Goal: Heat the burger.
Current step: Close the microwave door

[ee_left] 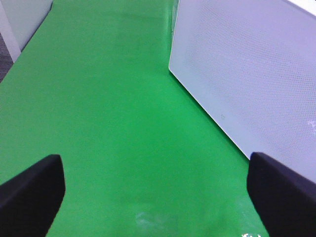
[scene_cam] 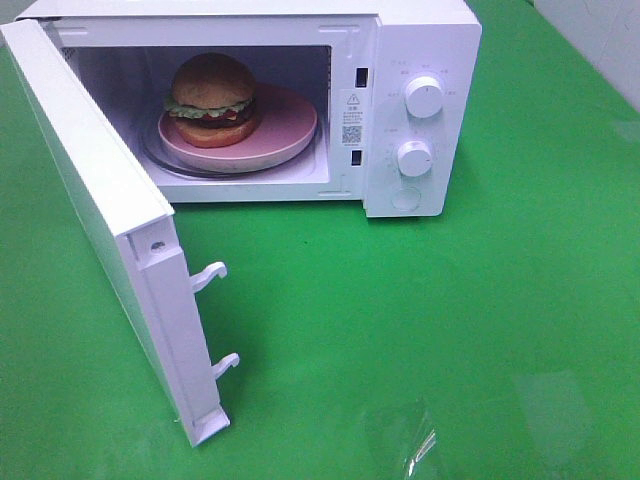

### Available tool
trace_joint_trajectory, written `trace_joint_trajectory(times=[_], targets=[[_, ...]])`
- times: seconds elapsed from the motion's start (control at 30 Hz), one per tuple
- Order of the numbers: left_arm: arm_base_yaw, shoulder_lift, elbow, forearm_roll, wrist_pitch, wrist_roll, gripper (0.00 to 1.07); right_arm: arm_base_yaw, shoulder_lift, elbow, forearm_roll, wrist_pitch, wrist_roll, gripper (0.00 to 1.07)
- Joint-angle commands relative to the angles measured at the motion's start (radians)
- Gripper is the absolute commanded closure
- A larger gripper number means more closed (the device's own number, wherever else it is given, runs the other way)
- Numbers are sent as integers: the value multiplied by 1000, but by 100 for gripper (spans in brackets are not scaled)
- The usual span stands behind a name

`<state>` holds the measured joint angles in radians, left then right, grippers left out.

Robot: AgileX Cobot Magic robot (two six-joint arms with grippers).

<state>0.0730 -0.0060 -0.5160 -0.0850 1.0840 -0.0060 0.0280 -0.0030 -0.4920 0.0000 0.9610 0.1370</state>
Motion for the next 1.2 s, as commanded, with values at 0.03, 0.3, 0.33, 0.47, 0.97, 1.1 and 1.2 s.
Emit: trace_joint_trajectory(times=[0.03, 0.3, 0.33, 0.47, 0.97, 1.1, 1.2], targets=[[1, -15, -1, -8, -16, -8, 15, -3, -27, 1, 0, -5, -11, 32], [1, -15, -1, -9, -16, -8, 15, -3, -27, 1, 0, -5, -11, 32], [1, -15, -1, -9, -16, -8, 15, -3, -27, 1, 0, -5, -11, 32], [1, -15, -1, -9, -16, -8, 15, -3, -27, 1, 0, -5, -11, 32], [1, 70, -28, -12, -208, -8, 28, -3, -27, 1, 0, -5, -11, 32], [1, 121, -27, -12, -271, -8, 44, -3, -27, 1, 0, -5, -11, 32], [1, 188, -5, -16, -372, -8, 65, -3, -27, 1, 0, -5, -11, 32]])
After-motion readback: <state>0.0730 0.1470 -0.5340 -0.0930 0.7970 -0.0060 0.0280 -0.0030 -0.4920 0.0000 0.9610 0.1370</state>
